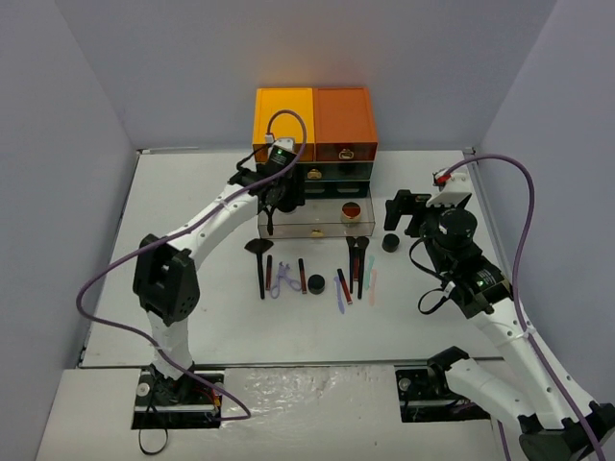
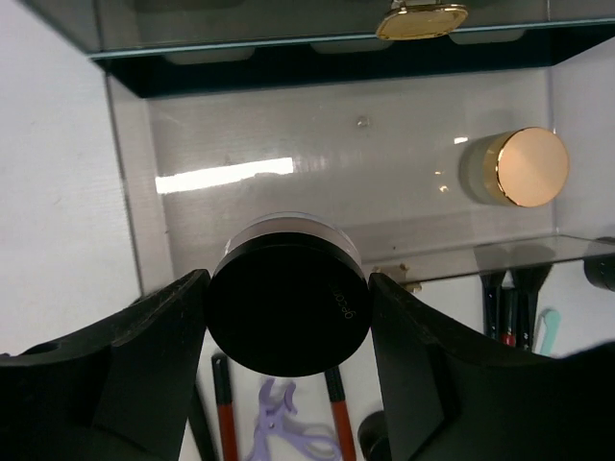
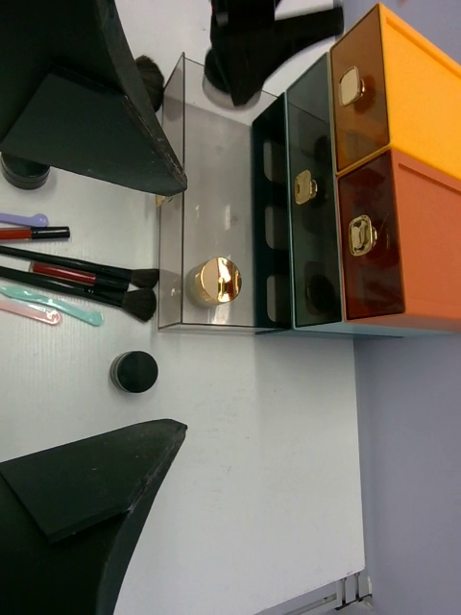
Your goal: Organize the makeup
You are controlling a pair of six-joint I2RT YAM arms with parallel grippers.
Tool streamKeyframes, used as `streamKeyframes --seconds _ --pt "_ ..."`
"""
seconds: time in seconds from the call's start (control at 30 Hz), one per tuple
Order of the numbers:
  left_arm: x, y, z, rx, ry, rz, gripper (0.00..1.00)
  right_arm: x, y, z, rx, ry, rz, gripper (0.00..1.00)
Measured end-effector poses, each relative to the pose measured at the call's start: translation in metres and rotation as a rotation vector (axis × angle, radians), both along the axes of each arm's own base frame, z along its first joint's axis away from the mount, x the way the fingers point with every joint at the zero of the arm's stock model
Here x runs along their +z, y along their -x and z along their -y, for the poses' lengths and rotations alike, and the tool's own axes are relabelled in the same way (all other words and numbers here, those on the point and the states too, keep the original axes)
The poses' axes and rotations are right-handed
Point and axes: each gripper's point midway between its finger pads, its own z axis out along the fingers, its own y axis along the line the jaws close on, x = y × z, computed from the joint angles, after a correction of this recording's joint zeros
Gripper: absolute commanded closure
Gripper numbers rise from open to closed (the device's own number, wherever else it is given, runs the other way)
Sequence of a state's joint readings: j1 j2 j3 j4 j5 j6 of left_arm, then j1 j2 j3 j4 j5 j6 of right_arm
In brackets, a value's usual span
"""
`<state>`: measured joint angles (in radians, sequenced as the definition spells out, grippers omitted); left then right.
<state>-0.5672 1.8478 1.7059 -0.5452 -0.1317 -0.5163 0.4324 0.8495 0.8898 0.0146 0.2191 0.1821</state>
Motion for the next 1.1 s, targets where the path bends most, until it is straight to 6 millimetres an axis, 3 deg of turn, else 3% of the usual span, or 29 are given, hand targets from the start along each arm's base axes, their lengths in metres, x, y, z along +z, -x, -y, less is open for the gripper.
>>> streamKeyframes --seconds 0.1,0.2,0.33,0.43,0.77,0.93,1.1 --pt "-0.030 -0.012 0.014 -0.027 -0.050 -0.029 0.84 0.003 0.005 0.002 0.004 -0.002 0.005 0.00" --pt "-0.060 -0.015 0.015 -0.037 -0.111 -0.067 0.83 0.003 0.011 0.004 0.008 0.001 0.004 0.00" --pt "-0.081 -0.022 0.011 -0.030 -0.164 -0.088 0.73 0.000 0.016 0.006 0.012 0.005 -0.004 0.00" --pt "-0.086 -0.026 0.004 -0.012 -0.186 -0.093 0.66 -0.005 0.019 0.006 0.017 0.012 -0.022 0.00" --pt "-0.097 -0.036 -0.020 0.028 -0.213 -0.122 0.22 -0.026 0.019 0.003 0.033 0.037 -0.087 0.00" --pt "-0.099 -0.035 -0.025 0.026 -0.219 -0.136 0.10 -0.029 0.017 0.001 0.037 0.040 -0.098 0.00" --pt "-0.098 -0.031 -0.023 0.008 -0.215 -0.147 0.07 -0.029 0.017 0.001 0.040 0.040 -0.099 0.00"
